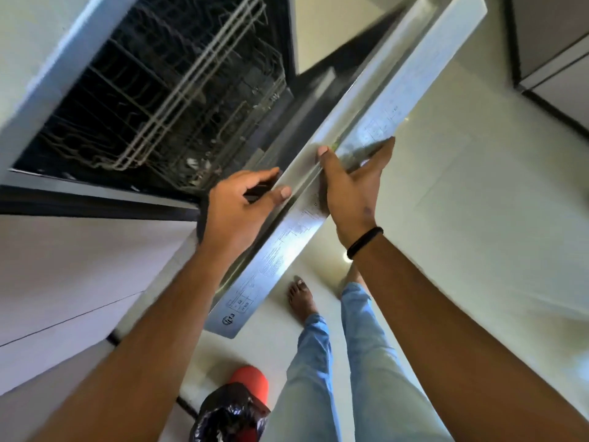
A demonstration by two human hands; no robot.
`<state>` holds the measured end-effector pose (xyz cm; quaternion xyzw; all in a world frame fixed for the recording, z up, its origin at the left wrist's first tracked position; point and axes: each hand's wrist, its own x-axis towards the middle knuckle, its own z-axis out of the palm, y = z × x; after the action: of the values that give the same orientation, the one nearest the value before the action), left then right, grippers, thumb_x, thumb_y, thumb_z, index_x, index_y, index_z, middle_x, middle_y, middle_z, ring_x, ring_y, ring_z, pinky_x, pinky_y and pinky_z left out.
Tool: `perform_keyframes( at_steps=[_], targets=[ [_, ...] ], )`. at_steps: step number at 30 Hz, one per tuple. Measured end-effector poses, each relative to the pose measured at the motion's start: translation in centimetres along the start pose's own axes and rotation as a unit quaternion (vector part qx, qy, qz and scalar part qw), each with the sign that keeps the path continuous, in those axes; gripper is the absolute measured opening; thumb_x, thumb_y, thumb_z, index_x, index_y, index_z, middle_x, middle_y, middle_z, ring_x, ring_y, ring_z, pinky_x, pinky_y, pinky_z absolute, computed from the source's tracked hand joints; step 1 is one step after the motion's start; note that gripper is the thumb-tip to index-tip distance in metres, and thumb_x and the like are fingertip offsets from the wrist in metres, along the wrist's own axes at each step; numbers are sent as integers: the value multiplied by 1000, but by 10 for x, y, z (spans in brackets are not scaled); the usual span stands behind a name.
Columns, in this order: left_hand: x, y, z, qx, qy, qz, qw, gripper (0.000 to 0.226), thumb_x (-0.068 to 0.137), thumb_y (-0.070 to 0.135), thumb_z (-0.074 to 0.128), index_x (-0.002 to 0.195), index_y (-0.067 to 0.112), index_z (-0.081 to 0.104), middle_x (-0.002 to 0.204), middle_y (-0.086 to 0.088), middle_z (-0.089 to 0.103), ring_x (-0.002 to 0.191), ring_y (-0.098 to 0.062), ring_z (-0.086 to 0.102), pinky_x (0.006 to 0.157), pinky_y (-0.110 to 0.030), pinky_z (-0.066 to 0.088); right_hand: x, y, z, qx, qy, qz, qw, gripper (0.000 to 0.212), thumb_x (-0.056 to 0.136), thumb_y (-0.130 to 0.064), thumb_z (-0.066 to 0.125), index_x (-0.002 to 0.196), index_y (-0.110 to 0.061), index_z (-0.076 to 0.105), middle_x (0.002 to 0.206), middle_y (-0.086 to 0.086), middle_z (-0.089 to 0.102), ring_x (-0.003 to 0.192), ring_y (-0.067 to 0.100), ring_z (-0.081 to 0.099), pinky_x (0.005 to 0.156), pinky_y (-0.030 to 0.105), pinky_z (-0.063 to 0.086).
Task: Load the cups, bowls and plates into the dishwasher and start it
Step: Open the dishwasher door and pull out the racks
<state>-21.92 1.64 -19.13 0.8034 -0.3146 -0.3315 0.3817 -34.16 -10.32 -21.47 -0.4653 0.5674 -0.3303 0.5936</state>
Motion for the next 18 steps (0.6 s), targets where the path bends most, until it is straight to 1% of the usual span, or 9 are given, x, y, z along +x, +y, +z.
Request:
perform_keyframes(
  at_steps=[3, 7, 10, 11, 12, 13, 14, 15, 18],
  targets=[
    [-7, 0, 22, -22, 11, -33, 999, 41, 81, 32, 83, 119, 17, 74, 107, 6, 74, 97, -6, 72, 90, -32, 58, -3, 14, -11, -45, -1, 12, 999, 99, 83, -45, 66, 156, -38, 0, 136, 1, 50, 121, 28, 56, 103, 48, 49],
    [-12, 1, 50, -17, -4, -56, 998, 35, 74, 20, 89, 107, 15, 78, 93, 8, 76, 84, -4, 72, 82, -23, 58, -2, 35, -38, -98, -17, -15, 995, 89, 86, -43, 53, 150, -58, -7, 139, 9, 56, 88, 33, 55, 88, 54, 54],
    [-12, -4, 67, 17, -54, -55, 997, 31, 70, 24, 92, 98, 21, 78, 89, 10, 75, 81, -5, 72, 79, -25, 60, 0, 50, -62, -79, -27, -3, 996, 89, 94, -24, 54, 157, -43, -5, 135, 20, 56, 69, 34, 40, 79, 47, 56],
    [-12, -6, 74, 28, -70, -54, 996, 31, 69, 26, 92, 96, 24, 78, 89, 10, 74, 81, -5, 72, 79, -27, 60, 0, 57, -71, -74, -30, 1, 997, 88, 96, -15, 54, 159, -36, -4, 136, 14, 50, 64, 35, 36, 72, 42, 53],
    [-12, -7, 81, 39, -84, -50, 994, 32, 68, 27, 92, 96, 25, 77, 89, 11, 72, 80, -5, 72, 80, -30, 60, 2, 65, -79, -77, -27, 6, 997, 88, 96, -12, 55, 160, -33, -3, 125, 12, 63, 59, 36, 33, 67, 40, 48],
    [-13, -9, 89, 50, -97, -46, 993, 34, 67, 27, 93, 98, 23, 78, 89, 11, 71, 80, -4, 71, 80, -32, 61, 3, 73, -85, -89, -17, 17, 996, 88, 93, -17, 55, 159, -37, 0, 95, 24, 69, 56, 31, 33, 65, 38, 46],
    [-14, -10, 97, 62, -106, -42, 992, 38, 67, 28, 93, 101, 20, 78, 90, 12, 70, 80, -4, 71, 81, -33, 61, 5, 79, -91, -104, 2, 25, 994, 89, 90, -23, 57, 158, -41, 3, 88, 22, 58, 56, 21, 37, 68, 35, 48],
    [-16, -12, 104, 73, -111, -38, 990, 41, 67, 28, 93, 103, 17, 78, 90, 12, 69, 80, -4, 70, 80, -34, 60, 5, 83, -95, -116, 20, 27, 993, 89, 88, -26, 58, 158, -41, 7, 97, 16, 49, 61, 11, 43, 74, 29, 51],
    [-21, -18, 124, 88, -127, -38, 987, 44, 68, 28, 92, 107, 16, 77, 93, 12, 68, 82, -4, 70, 82, -34, 59, 7, 89, -105, -168, 56, 16, 984, 86, 90, -21, 65, 159, -32, 16, 133, 11, 33, 94, -18, 44, 79, -4, 32]
  ],
)
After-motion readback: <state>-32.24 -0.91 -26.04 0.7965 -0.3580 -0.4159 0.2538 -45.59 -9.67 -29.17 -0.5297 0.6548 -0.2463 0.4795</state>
